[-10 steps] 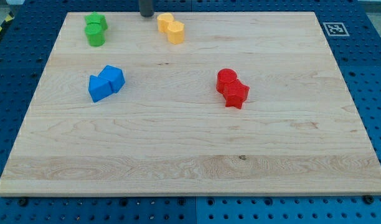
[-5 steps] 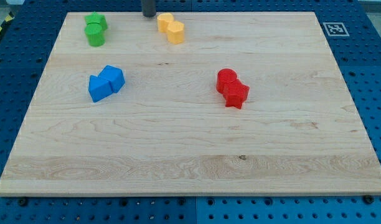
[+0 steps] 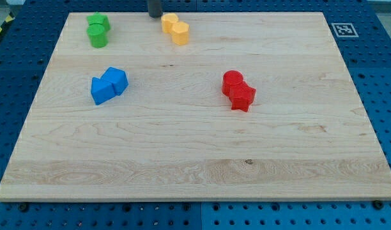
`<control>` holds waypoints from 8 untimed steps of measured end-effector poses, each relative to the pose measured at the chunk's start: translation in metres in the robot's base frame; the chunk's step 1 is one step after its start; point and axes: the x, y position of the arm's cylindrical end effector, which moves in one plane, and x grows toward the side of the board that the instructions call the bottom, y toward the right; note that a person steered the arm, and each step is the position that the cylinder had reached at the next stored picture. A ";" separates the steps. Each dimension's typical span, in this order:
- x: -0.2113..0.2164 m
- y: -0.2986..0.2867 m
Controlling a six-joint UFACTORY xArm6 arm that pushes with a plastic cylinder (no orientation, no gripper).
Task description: Slightly push the hexagon upwards
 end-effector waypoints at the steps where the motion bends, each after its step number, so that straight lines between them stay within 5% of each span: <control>1: 0.001 0.001; 8: 0.000 0.014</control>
